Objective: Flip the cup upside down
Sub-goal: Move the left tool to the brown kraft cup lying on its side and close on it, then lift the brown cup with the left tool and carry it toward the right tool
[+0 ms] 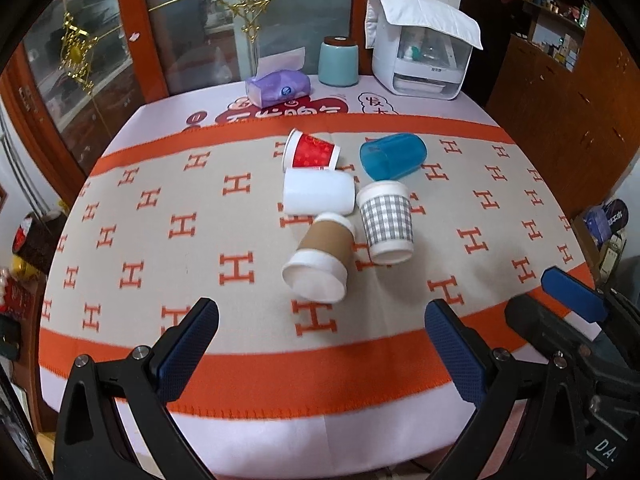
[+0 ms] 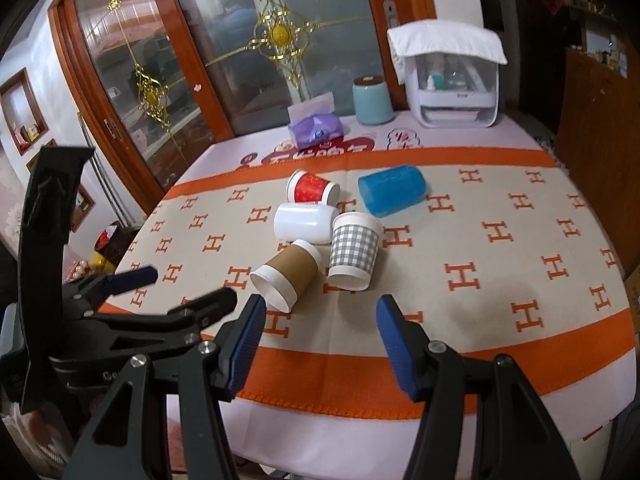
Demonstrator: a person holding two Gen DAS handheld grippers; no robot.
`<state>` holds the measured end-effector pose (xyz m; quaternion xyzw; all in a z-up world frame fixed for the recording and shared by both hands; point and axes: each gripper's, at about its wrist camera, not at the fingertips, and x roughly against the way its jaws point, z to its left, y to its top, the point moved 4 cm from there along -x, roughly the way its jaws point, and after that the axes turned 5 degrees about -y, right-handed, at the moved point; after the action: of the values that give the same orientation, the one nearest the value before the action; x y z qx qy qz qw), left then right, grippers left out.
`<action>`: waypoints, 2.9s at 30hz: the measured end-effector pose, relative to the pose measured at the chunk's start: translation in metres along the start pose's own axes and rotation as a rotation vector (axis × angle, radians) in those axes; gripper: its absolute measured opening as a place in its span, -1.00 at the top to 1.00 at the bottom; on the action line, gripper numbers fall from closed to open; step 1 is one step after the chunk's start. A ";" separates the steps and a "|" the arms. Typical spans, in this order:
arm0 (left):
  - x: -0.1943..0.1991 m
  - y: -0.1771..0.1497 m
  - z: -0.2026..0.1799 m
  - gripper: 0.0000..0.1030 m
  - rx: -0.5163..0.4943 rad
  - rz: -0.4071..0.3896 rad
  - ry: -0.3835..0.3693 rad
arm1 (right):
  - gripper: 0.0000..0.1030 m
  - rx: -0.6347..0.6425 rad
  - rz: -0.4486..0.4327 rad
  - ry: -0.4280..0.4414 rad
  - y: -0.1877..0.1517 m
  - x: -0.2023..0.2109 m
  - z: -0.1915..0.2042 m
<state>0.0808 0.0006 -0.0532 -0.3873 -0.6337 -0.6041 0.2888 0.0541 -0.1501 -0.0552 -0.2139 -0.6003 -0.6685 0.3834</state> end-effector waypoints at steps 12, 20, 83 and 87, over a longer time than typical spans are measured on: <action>-0.063 0.056 0.018 -0.98 -0.042 0.136 -0.172 | -0.12 -0.105 0.147 0.016 0.024 -0.062 -0.034; -0.133 0.066 0.026 -0.98 -0.060 0.297 -0.170 | -0.12 -0.233 0.285 0.087 0.014 -0.110 -0.053; -0.128 -0.082 0.012 -0.60 0.354 0.359 -0.200 | -0.12 -0.311 0.377 0.148 -0.077 -0.102 -0.056; -0.117 -0.076 0.009 -0.60 0.319 0.346 -0.211 | -0.12 -0.298 0.382 0.152 -0.076 -0.098 -0.052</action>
<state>0.0803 -0.0047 -0.1927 -0.5003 -0.6721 -0.3943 0.3776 0.0649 -0.1764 -0.1869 -0.3268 -0.4132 -0.6790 0.5112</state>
